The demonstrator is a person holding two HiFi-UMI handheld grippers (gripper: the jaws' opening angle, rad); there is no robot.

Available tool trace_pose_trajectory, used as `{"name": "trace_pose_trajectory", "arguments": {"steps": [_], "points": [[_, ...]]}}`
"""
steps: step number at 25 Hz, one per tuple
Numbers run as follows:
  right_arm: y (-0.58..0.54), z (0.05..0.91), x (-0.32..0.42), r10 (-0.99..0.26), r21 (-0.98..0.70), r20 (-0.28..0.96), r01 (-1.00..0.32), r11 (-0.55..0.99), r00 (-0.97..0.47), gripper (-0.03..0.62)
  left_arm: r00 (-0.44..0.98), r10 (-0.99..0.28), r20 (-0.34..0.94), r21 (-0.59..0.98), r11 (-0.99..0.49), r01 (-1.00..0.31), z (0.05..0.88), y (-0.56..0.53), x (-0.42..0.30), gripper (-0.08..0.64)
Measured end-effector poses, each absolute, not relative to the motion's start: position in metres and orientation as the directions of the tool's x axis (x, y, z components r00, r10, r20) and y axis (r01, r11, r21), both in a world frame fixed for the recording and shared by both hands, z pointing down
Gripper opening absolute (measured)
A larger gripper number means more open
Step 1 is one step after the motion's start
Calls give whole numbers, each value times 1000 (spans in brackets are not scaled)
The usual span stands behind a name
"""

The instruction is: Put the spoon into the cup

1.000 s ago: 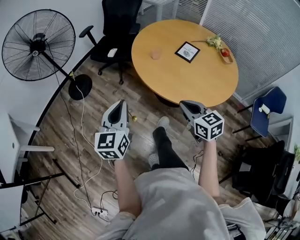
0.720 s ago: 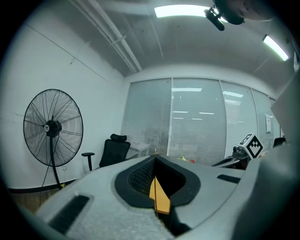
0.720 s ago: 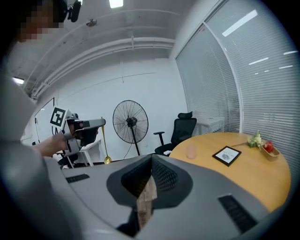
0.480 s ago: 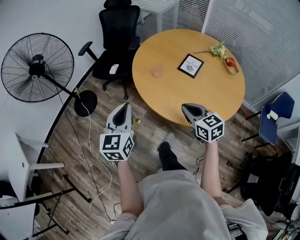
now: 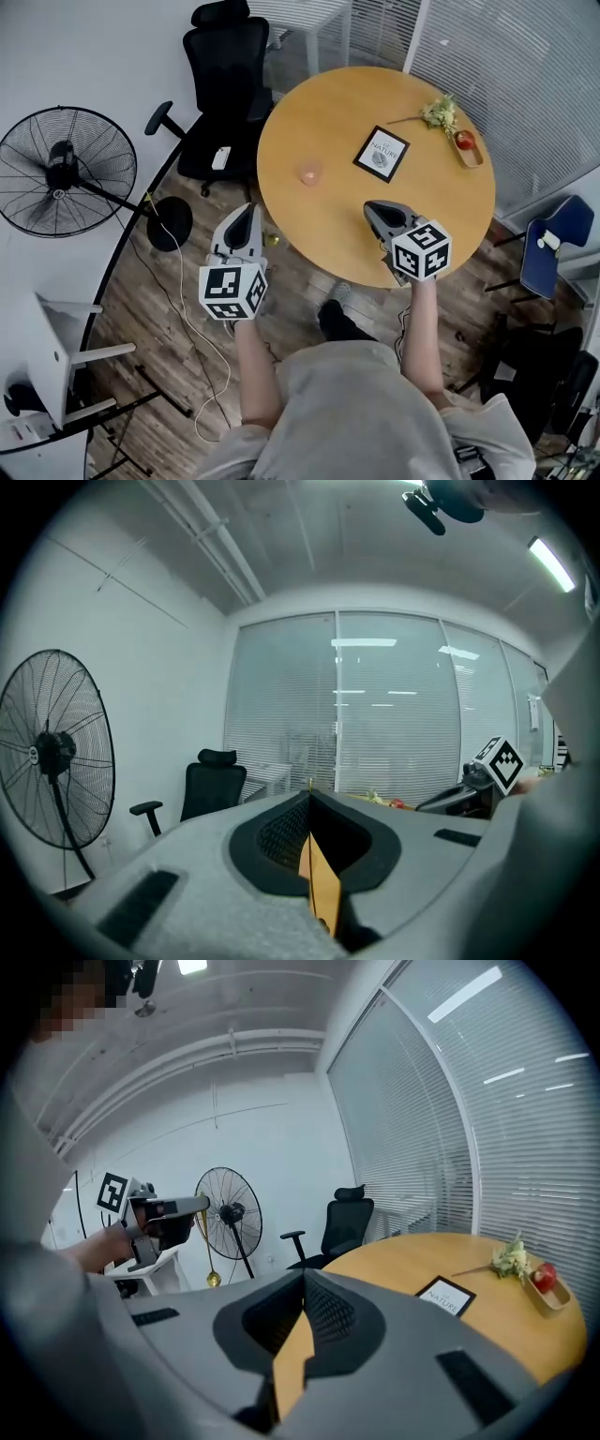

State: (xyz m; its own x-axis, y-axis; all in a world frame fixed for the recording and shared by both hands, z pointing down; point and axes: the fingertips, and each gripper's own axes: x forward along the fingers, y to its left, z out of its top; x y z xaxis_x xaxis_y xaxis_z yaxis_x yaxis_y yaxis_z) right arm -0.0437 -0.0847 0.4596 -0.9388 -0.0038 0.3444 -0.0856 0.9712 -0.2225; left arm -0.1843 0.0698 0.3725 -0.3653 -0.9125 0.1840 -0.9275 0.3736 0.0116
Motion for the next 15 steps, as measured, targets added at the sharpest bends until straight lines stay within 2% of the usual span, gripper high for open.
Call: {"name": "trace_pose_trajectory", "arguments": {"steps": [15], "points": [[-191,467,-100,-54,-258,337,-147,955,-940,-3,-308,-928,210,-5,314,-950,382,-45,-252,6]]}}
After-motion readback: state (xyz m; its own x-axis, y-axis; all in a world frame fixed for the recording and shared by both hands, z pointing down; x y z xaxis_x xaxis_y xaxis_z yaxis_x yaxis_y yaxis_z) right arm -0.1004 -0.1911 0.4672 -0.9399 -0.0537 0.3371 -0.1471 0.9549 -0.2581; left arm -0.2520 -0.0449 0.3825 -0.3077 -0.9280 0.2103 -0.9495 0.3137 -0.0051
